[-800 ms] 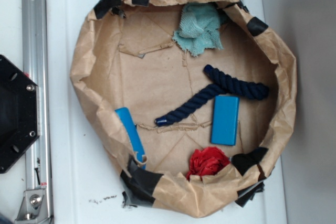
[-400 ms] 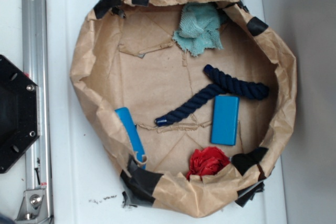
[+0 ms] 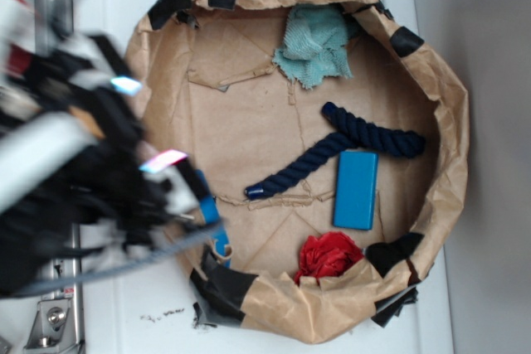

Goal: Grab the blue cloth.

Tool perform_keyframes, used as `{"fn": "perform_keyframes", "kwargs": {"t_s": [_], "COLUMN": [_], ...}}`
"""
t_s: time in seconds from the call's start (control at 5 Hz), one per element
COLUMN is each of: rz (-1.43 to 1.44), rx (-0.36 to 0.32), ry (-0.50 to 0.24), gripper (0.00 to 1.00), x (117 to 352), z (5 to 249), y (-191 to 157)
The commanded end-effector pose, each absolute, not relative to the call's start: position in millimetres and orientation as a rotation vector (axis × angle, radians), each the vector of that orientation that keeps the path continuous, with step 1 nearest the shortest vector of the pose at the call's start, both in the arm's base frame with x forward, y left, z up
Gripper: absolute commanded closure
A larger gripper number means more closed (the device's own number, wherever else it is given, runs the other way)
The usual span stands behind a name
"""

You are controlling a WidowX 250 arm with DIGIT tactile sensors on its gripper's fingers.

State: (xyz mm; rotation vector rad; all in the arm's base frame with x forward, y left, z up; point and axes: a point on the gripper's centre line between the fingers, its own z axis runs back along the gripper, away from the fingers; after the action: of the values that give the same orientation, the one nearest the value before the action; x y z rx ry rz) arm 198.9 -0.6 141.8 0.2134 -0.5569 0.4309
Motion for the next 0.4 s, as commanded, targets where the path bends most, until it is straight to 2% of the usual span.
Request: {"fn": "perform_keyframes", "kwargs": {"t_s": [0.0, 0.2], "rz": [0.671, 0.728], "rx": [0.15, 0.142], "ry": [-0.596, -0.545], "gripper": [0.0, 0.0], "x": [279.5, 289.7], "z": [101.9, 84.1], "y": [28.7, 47.9]}}
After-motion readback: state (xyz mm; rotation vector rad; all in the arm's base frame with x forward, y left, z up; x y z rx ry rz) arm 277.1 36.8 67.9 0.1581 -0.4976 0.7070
